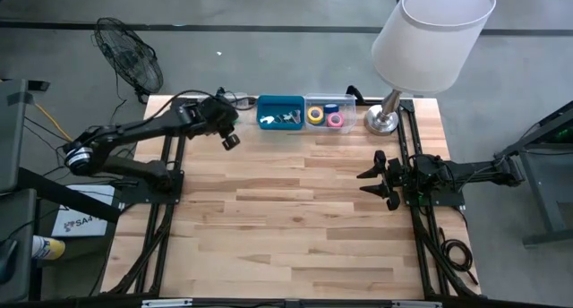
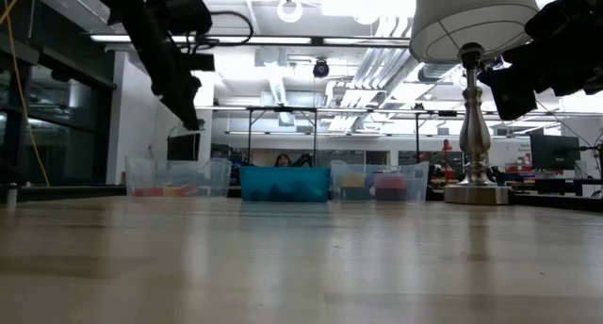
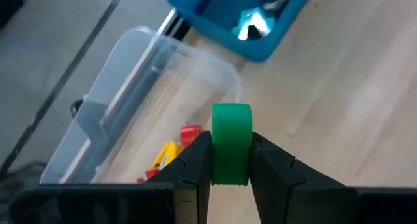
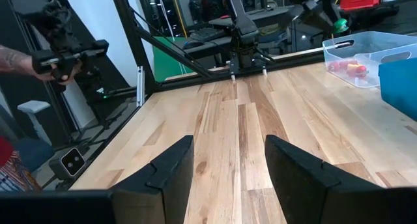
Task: Pick and place Stapler, Stapler remover, tape
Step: Put the green stapler into the left transparent bin
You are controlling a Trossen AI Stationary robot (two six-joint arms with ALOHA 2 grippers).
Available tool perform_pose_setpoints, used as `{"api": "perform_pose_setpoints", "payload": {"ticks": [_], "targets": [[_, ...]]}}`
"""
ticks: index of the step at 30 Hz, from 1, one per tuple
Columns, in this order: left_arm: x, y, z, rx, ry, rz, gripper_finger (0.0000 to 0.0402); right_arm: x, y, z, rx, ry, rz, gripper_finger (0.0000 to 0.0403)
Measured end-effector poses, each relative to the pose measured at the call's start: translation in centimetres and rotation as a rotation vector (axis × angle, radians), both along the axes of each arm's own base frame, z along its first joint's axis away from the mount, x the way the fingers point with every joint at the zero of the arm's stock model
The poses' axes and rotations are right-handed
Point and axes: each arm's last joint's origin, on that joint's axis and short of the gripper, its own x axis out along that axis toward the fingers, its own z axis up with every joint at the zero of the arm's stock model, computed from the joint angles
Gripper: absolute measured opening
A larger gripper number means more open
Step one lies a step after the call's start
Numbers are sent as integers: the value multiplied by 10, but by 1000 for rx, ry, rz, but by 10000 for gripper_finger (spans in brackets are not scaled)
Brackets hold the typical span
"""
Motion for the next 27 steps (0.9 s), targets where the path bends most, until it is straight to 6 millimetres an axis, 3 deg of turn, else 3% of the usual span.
{"api": "perform_pose_setpoints", "payload": {"ticks": [8,18,27], "targets": [[-7,38,-24,-86,41,134,81,0,0,0,0,0,0,181],[-19,93,-49,-166,-95,211,82,0,0,0,0,0,0,181],[-14,110,-69,-197,-116,195,75,0,0,0,0,0,0,181]]}}
